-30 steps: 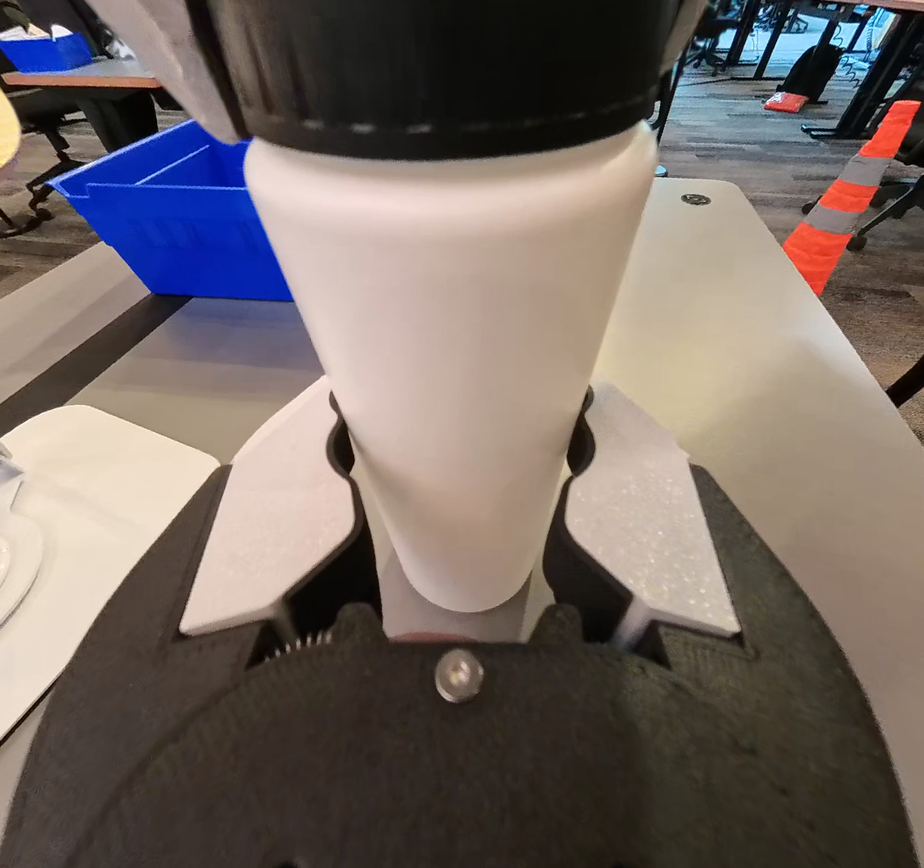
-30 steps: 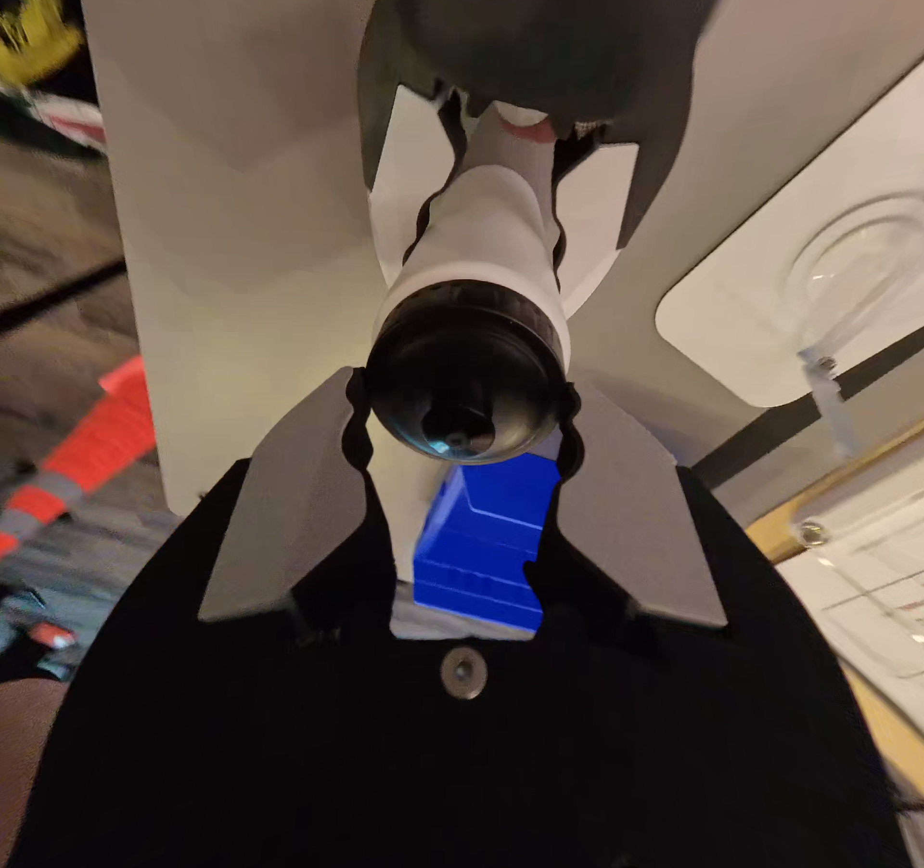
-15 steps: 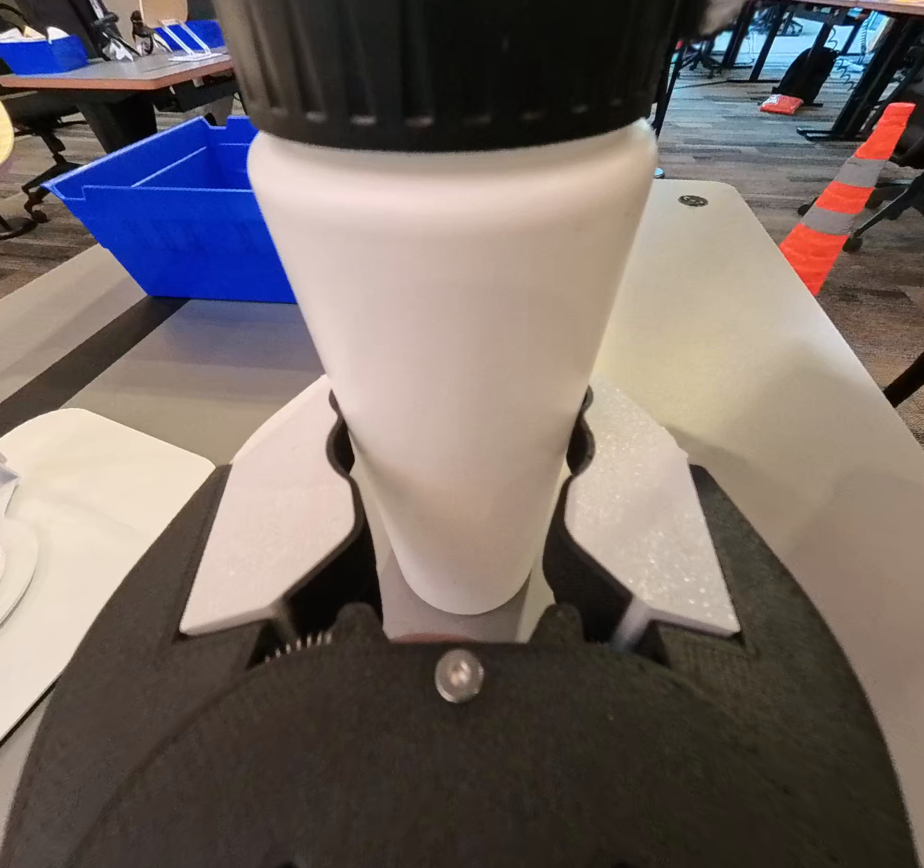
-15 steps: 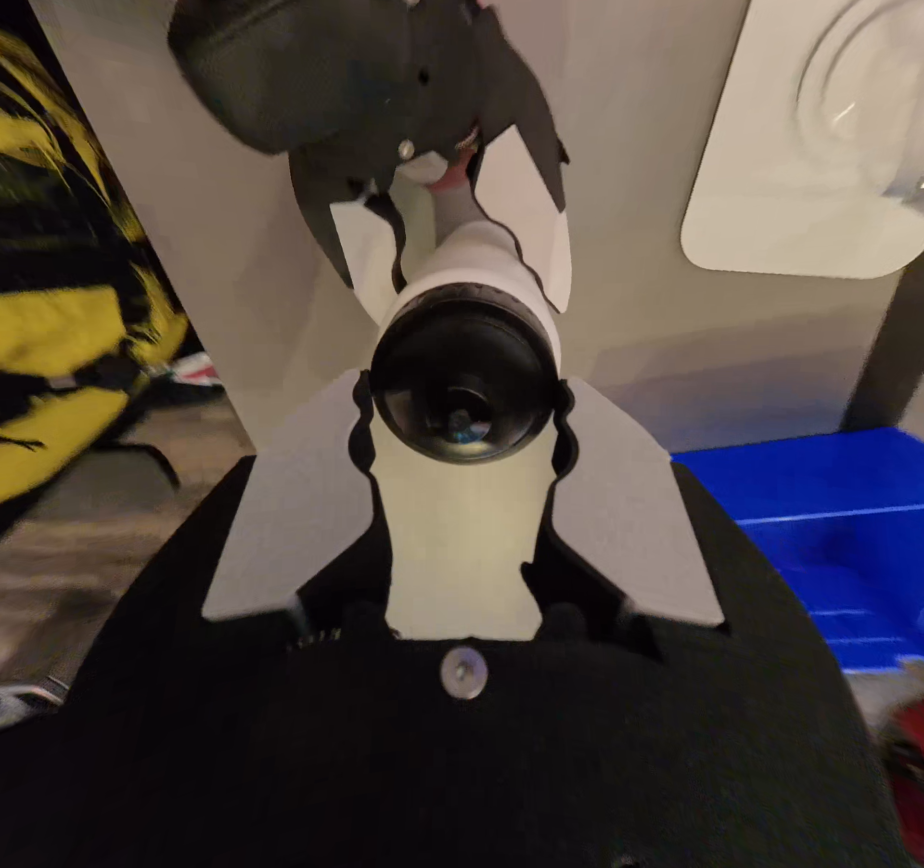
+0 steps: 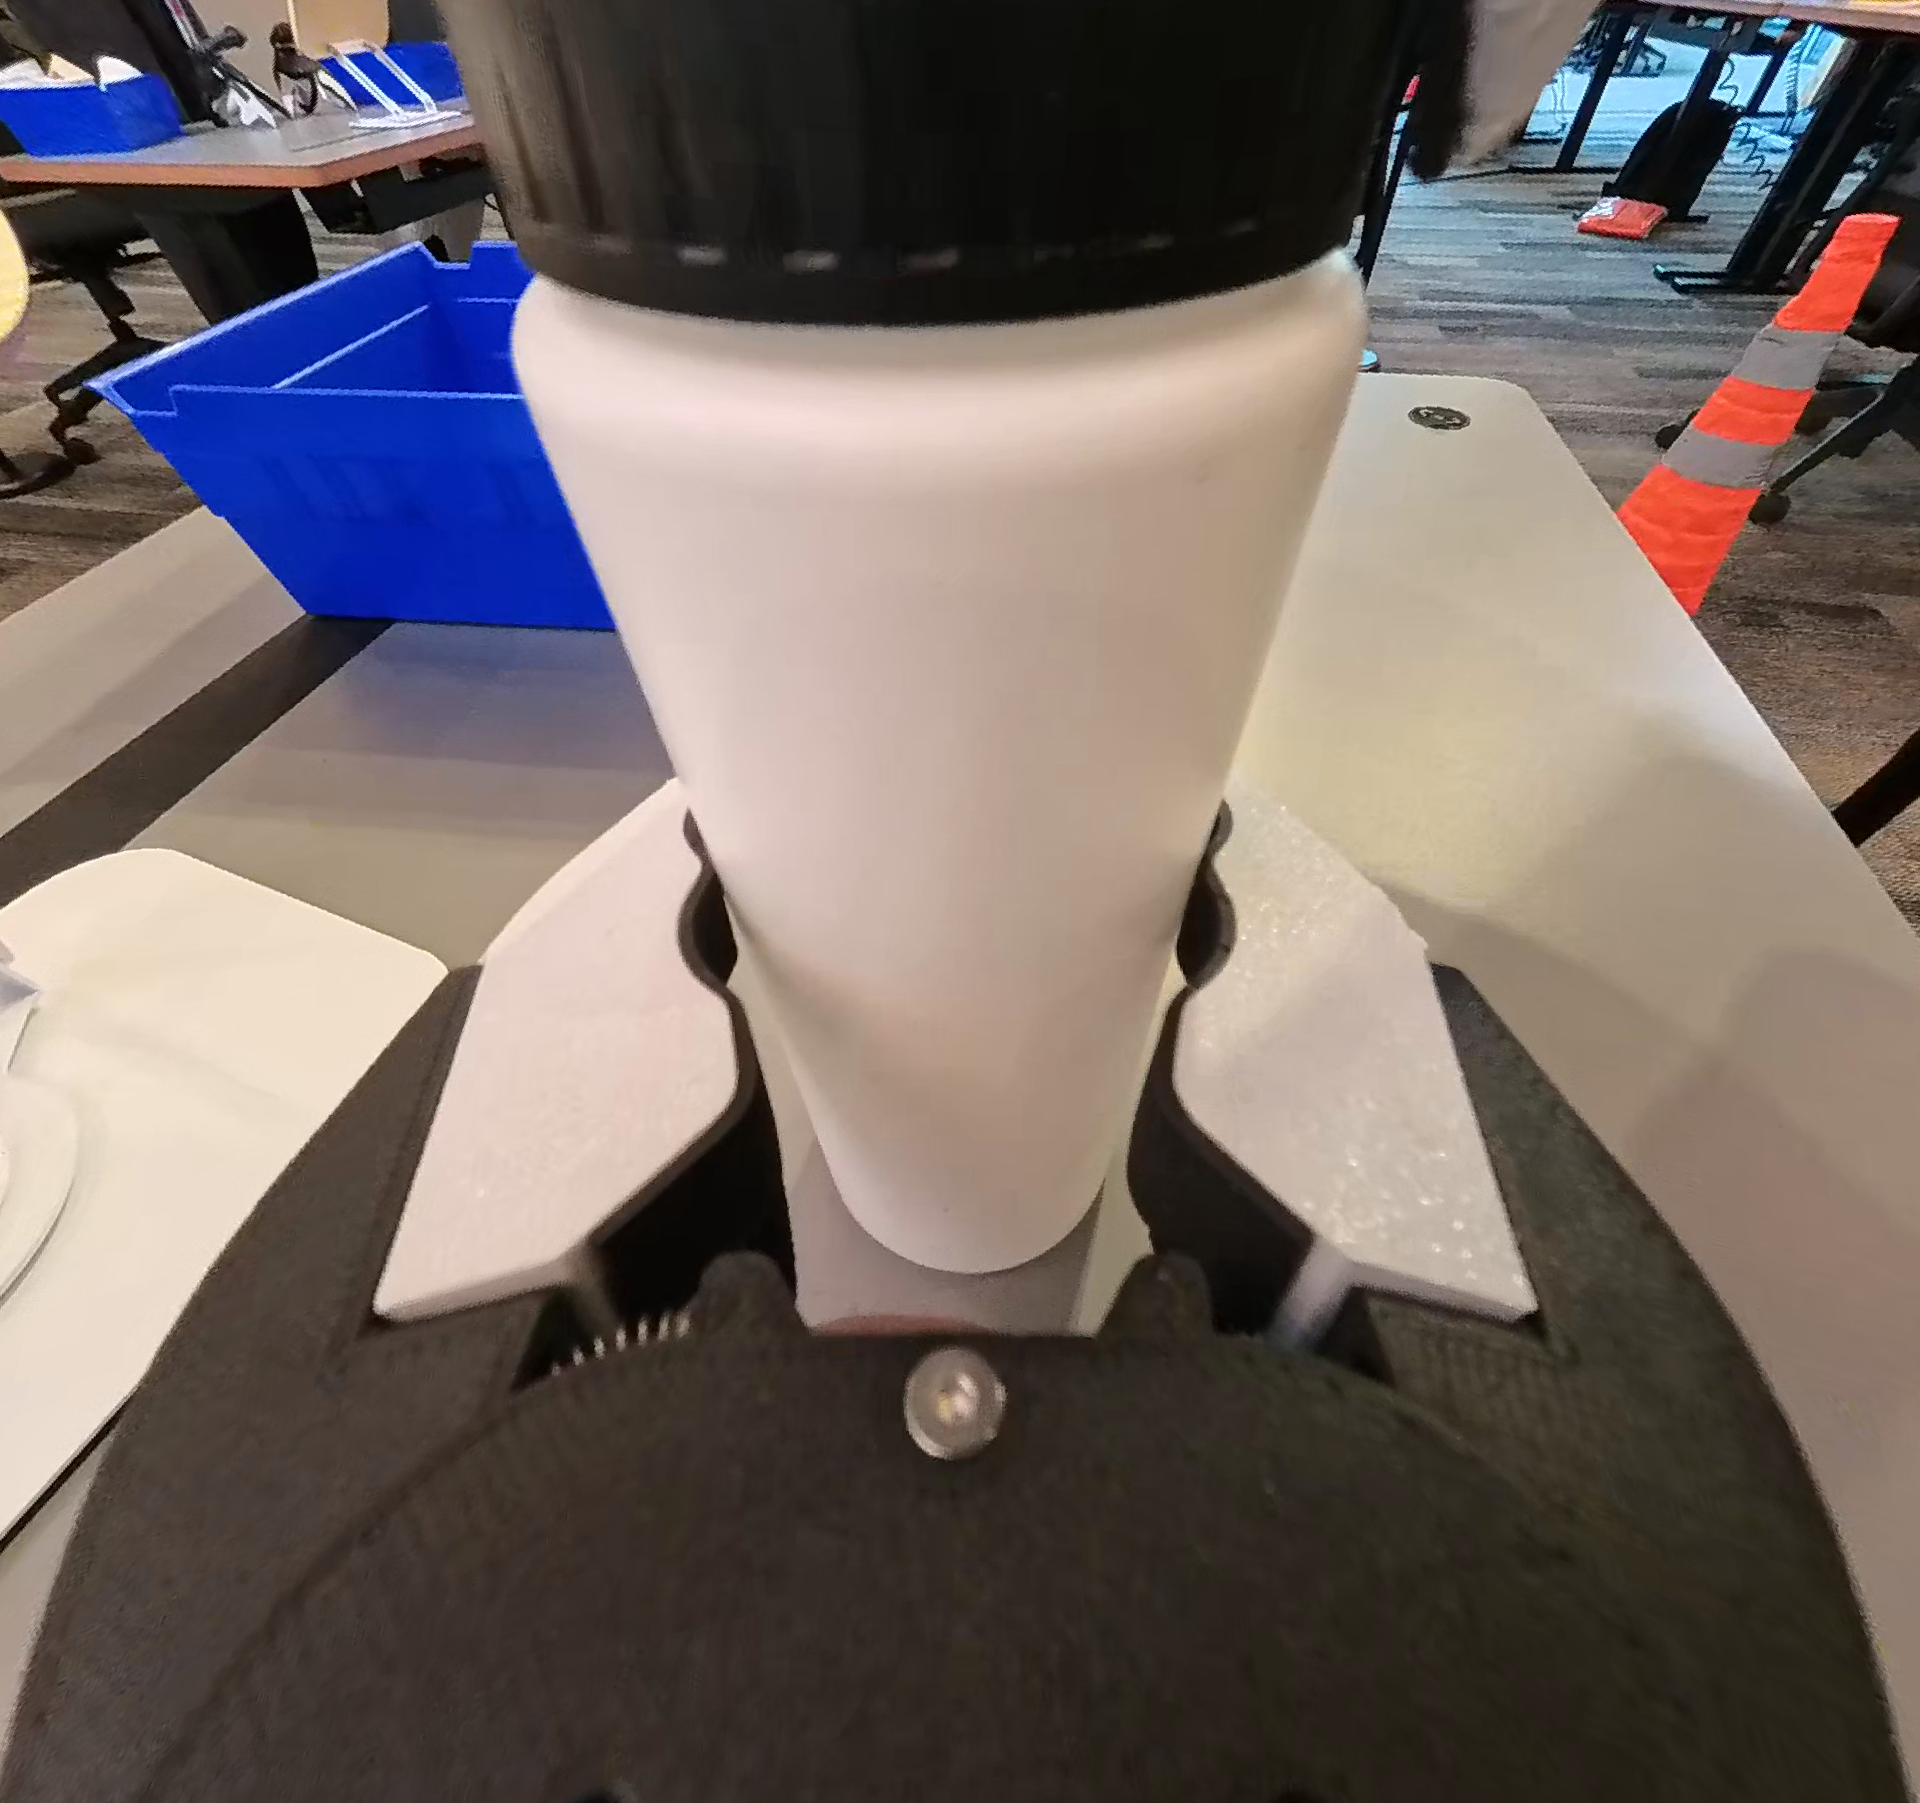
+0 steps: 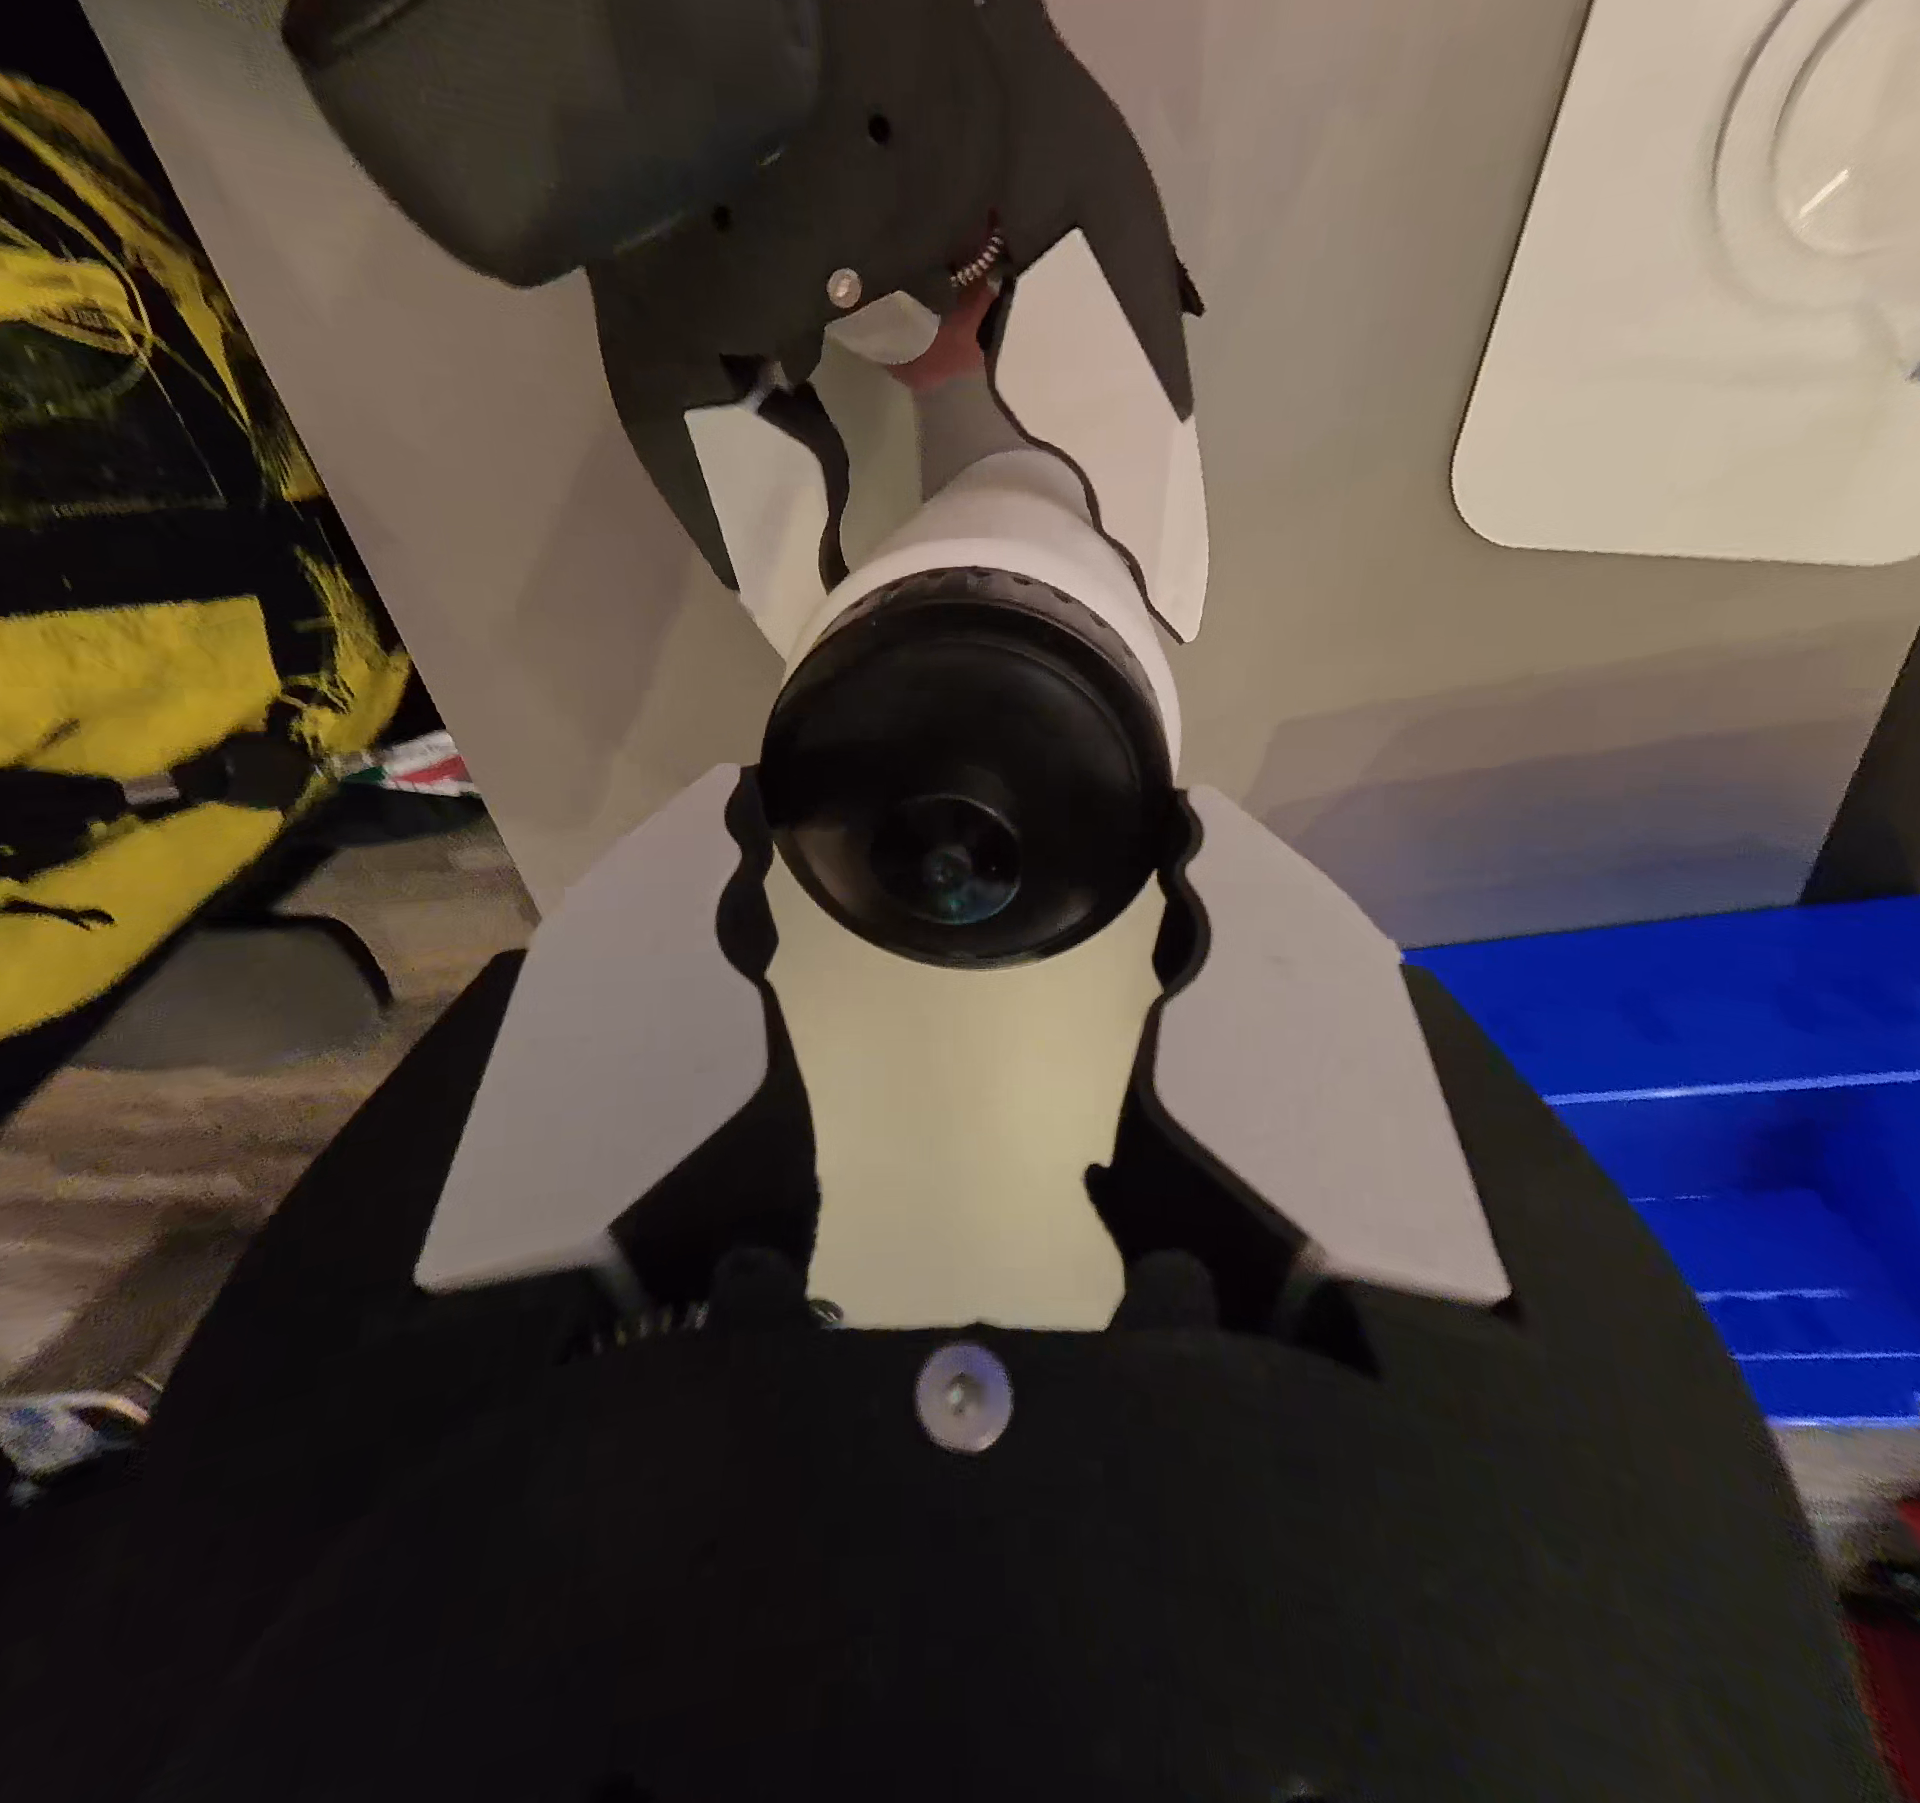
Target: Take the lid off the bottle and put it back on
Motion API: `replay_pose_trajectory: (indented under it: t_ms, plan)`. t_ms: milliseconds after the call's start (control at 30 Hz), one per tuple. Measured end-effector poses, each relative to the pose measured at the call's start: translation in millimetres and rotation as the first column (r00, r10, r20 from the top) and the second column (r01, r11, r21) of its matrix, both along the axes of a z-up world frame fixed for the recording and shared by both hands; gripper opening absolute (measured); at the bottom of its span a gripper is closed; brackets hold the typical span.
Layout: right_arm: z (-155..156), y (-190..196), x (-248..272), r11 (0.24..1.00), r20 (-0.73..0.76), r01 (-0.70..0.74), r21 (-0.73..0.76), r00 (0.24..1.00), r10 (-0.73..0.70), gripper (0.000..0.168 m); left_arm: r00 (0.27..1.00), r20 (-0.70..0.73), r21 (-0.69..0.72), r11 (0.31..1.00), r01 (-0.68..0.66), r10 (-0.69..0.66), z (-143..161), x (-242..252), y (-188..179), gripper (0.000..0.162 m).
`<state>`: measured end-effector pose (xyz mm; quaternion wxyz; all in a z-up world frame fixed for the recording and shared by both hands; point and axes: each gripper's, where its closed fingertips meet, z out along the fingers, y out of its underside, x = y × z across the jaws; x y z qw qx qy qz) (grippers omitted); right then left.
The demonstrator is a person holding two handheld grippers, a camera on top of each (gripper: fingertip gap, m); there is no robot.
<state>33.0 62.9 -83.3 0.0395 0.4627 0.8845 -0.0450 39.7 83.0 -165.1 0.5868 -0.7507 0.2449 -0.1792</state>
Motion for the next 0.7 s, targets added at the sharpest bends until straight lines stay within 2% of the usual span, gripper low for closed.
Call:
replay_pose_trajectory:
  t_ms: [33,100,167,233,267,333,367,433,533,600,700]
  plan:
    - [0.1,0.4,0.8,0.999,0.013,-0.048,0.016,0.999,0.047,0.072,1.000,-0.001,0.002,1.000,0.003,-0.003,0.1,0.5,-0.1,0.085]
    - [1.1,1.4,3.3,0.969,0.046,-0.237,0.073,0.971,0.234,0.072,1.000,-0.009,0.008,1.000,0.010,-0.010,0.5,2.3,-0.9,0.085]
    - [2.0,4.7,5.2,0.893,0.110,-0.431,0.134,0.902,0.418,0.072,1.000,-0.016,0.008,1.000,0.010,-0.010,0.4,3.5,-0.4,0.085]
    - [3.2,8.0,4.2,0.778,0.187,-0.596,0.195,0.802,0.568,0.072,1.000,-0.013,0.009,1.000,0.011,-0.011,0.4,3.5,-0.3,0.085]
    - [3.9,9.7,3.0,0.741,0.225,-0.634,0.221,0.773,0.593,0.072,1.000,-0.010,0.007,1.000,0.008,-0.008,0.3,2.8,0.1,0.085]
    - [5.5,11.8,1.0,0.716,0.271,-0.646,0.265,0.762,0.587,0.072,1.000,-0.004,0.003,1.000,0.006,-0.006,0.1,1.9,0.4,0.085]
    - [6.8,11.9,-1.3,0.736,0.255,-0.615,0.284,0.788,0.560,0.071,1.000,0.004,0.000,1.000,0.003,-0.003,-0.1,0.2,0.6,0.085]
    - [10.5,8.9,-4.7,0.853,0.172,-0.447,0.269,0.894,0.414,0.072,1.000,0.010,0.001,1.000,0.003,-0.003,0.2,-1.0,0.4,0.085]
    - [15.9,-2.7,-3.7,0.976,0.013,-0.198,0.091,0.980,0.198,0.075,1.000,-0.006,0.002,1.000,0.006,-0.006,0.0,3.0,0.6,0.085]
    - [15.9,1.7,-1.6,0.999,-0.041,-0.039,0.030,0.998,0.040,0.074,1.000,0.003,0.005,1.000,0.009,-0.010,0.1,3.9,0.7,0.085]
    - [10.8,1.4,2.8,0.996,-0.077,0.087,-0.037,0.993,-0.089,0.071,1.000,0.000,0.003,1.000,0.008,-0.008,0.1,4.3,0.9,0.085]
